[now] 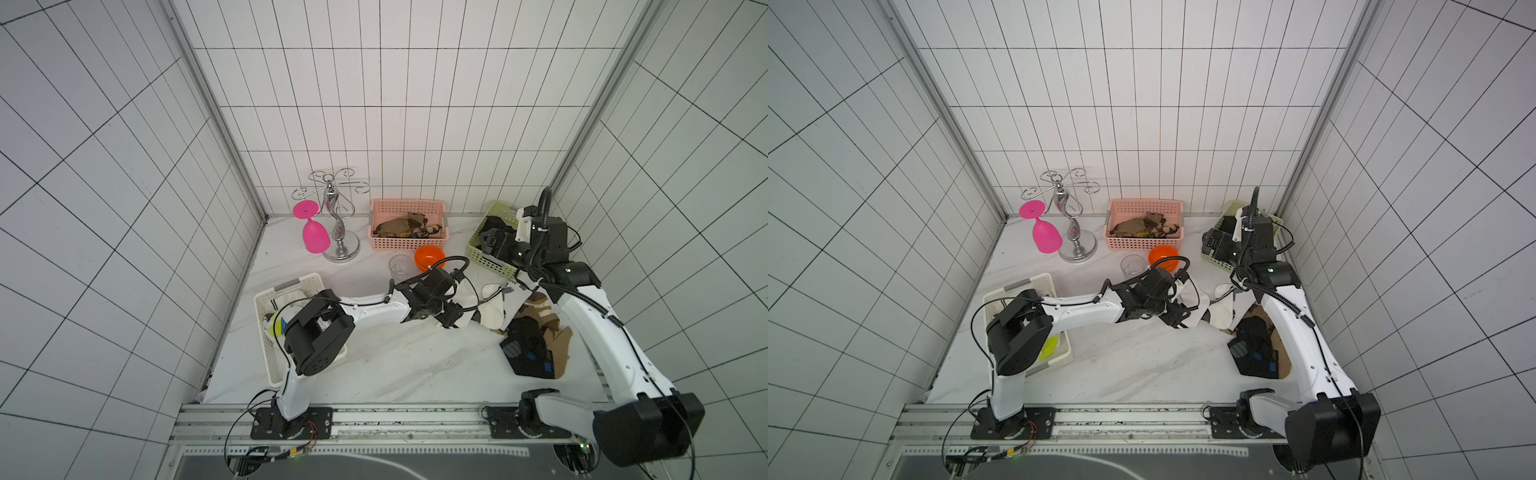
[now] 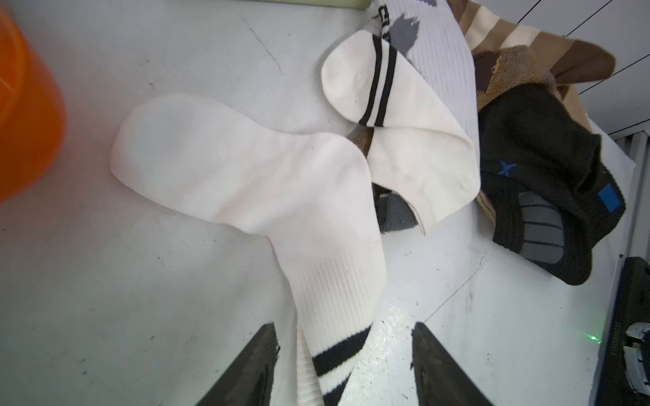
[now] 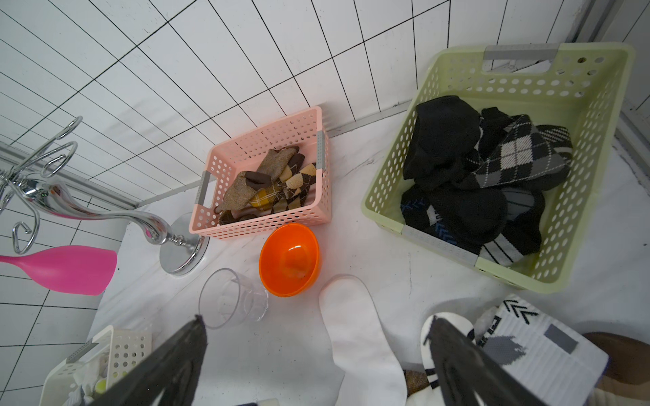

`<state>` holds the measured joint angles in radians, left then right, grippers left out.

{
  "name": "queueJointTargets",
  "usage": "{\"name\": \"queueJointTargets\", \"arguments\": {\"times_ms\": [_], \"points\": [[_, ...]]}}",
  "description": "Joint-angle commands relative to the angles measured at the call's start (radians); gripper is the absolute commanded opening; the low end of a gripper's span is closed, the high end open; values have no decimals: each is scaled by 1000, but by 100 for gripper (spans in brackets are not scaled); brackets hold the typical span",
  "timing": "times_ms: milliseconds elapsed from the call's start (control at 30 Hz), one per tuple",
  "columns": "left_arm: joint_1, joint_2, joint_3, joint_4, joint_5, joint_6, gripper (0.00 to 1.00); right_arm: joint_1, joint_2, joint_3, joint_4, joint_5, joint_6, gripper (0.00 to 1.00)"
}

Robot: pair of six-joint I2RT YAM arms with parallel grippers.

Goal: Sort the socks into the basket by color
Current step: Pick up the sock at the center of the board.

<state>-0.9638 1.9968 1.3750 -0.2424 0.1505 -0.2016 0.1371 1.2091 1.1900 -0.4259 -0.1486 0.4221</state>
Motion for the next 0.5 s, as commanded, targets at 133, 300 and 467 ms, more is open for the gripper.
{"name": "queueJointTargets", "arguments": {"times_ms": [133, 300, 467], "points": [[-19, 85, 44, 30, -55, 40, 63, -16, -24, -57, -12, -24, 1, 100], [-26, 123, 47, 32, -74, 48, 63, -20, -22, -61, -12, -31, -2, 100], [-40, 148, 47, 44, -97, 66, 59, -23, -15, -63, -13, -37, -5, 100]]}}
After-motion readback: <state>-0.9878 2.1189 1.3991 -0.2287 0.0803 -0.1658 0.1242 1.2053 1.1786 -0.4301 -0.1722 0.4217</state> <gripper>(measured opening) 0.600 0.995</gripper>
